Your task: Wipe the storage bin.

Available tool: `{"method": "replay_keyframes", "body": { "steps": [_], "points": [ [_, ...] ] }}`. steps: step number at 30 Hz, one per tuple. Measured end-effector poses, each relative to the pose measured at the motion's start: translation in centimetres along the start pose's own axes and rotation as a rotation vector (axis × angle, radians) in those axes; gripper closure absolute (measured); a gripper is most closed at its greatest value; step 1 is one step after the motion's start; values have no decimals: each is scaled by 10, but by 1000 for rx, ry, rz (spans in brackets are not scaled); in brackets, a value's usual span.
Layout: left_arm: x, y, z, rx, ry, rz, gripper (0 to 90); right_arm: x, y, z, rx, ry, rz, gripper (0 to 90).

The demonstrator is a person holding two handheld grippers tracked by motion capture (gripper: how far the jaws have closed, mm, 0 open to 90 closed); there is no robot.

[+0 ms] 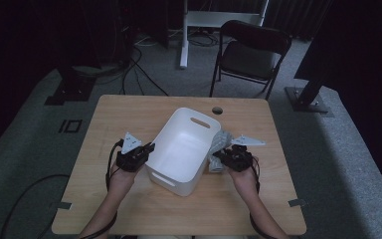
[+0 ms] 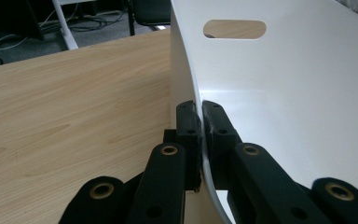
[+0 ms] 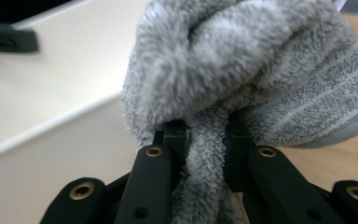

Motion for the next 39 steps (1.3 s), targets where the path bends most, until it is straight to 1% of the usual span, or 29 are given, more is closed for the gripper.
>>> {"method": "replay_keyframes", "body": {
  "steps": [4, 6, 13, 14, 20, 22, 23, 24, 26, 27, 28, 29, 31, 32, 34, 35, 36, 37, 39],
  "points": [
    [0, 0, 0, 0, -5, -12, 864, -6, -13, 8, 34, -5, 23, 769],
    [0, 0, 0, -2, -8, -16, 863, -9, -18, 13, 51, -10, 26, 769],
    [0, 0, 0, -2, -5, -12, 862, -17, -31, 24, 100, -21, 45, 769],
    [0, 0, 0, -2, -4, -12, 863, -19, -34, 27, 108, -19, 58, 768],
    [0, 0, 0, -2, -4, -13, 862, -22, -44, 34, 140, -27, 65, 769],
    [0, 0, 0, -3, -2, -12, 862, -23, -46, 36, 146, -27, 68, 769],
    [0, 0, 0, -3, 1, -14, 862, -25, -49, 38, 161, -20, 74, 768],
    [0, 0, 0, -2, 3, -15, 862, -25, -49, 38, 164, -21, 74, 768],
    [0, 0, 0, 1, 15, -10, 863, -25, -47, 37, 166, -32, 54, 769],
    [0, 0, 0, 1, 15, -10, 864, -25, -47, 37, 166, -32, 54, 769],
    [0, 0, 0, 1, 18, -13, 864, -25, -44, 34, 145, -44, 42, 769],
    [0, 0, 0, 1, 20, -13, 864, -25, -34, 27, 110, -36, 47, 769],
    [0, 0, 0, -3, 20, -17, 865, -25, -23, 16, 56, -22, 43, 769],
    [0, 0, 0, -3, 18, -21, 866, -25, -18, 12, 37, -17, 44, 769],
    [-1, 0, 1, -2, 15, -18, 867, -24, -2, -2, -35, 10, 57, 769],
    [-1, 0, 1, -1, 12, -17, 867, -23, 4, -8, -62, 19, 57, 768],
    [-1, 0, 1, 1, 9, -13, 867, -21, 10, -13, -85, 14, 45, 769],
    [-2, 1, 1, 3, 6, -8, 867, -20, 15, -16, -98, 10, 35, 769],
    [-3, 1, 1, 4, 1, 6, 866, -18, 20, -17, -93, -4, 16, 769]
  ]
}}
Point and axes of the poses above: each handheld gripper's, and its own axes: z roughly forward along the jaws, y roughly out of its top, x roughly to its left, the point moved 5 cm from there along z, roughly forward along the jaws, and after that the axes turned 2 degrees about y, right-handed, at the moved point
